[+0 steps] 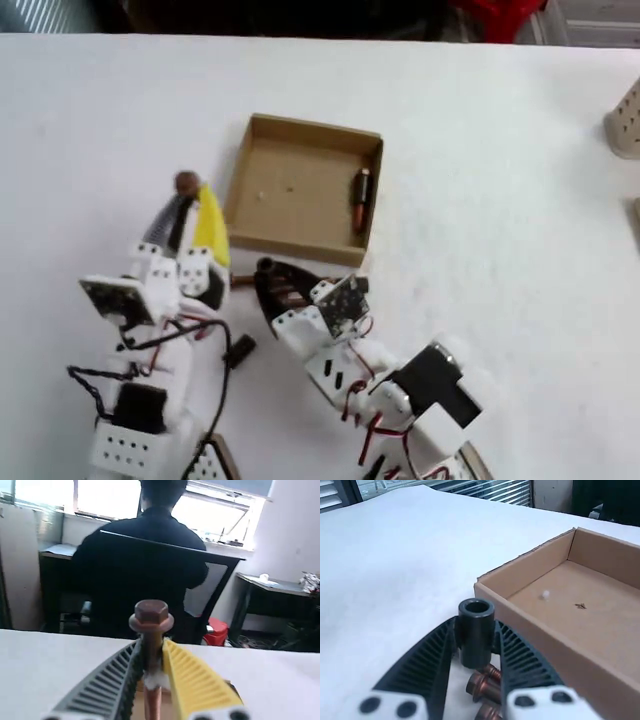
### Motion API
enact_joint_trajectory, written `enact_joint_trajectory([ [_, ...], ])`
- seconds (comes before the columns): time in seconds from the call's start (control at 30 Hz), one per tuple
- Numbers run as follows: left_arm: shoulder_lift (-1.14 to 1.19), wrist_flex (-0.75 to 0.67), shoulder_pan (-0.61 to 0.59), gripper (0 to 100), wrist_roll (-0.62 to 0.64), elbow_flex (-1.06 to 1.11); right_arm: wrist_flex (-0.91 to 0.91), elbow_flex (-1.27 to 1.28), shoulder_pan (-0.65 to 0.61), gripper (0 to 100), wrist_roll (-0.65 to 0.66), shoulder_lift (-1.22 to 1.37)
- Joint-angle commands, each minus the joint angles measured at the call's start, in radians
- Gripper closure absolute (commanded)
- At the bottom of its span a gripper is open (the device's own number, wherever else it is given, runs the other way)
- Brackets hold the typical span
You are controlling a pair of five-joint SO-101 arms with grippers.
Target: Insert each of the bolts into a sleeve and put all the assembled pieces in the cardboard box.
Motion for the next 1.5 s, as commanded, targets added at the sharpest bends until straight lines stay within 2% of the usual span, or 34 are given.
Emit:
enact_joint_trajectory([
  [0.0,-0.012,0.012,0.096,98,-0.029,-0.005,-0.025,-0.018,-0.008,98.3,0.009,-0.001],
  [0.13,0.016,-0.046,0.136,98,-0.133,-0.003,-0.021,-0.018,-0.008,98.3,0.009,-0.001],
  [0.23,0.087,-0.126,0.139,98,-0.143,-0.002,-0.021,-0.018,-0.008,98.3,0.009,-0.001],
  [0.5,0.472,-0.471,0.131,98,-0.137,-0.002,-0.019,-0.018,-0.008,98.3,0.009,-0.001],
  [0.73,0.694,-0.6,0.13,98,-0.043,-0.014,-0.019,-0.018,-0.008,98.3,0.009,-0.001],
  [0.9,0.702,-0.566,0.113,98,-0.034,-0.014,-0.015,-0.043,-0.004,98.3,0.009,0.002],
  [1.07,0.702,-0.526,0.097,98,-0.034,-0.031,0.067,-0.087,-0.004,98.3,0.009,0.002],
  [1.2,0.705,-0.328,0.097,98,-0.018,-0.12,0.085,-0.103,-0.004,98.3,0.009,0.002],
  [1.33,0.705,-0.1,0.085,98,0.098,-0.233,0.102,-0.106,-0.004,98.3,0.009,0.002],
  [1.47,0.707,-0.08,0.084,98,0.103,-0.252,0.102,-0.106,-0.004,98.3,0.009,0.002],
])
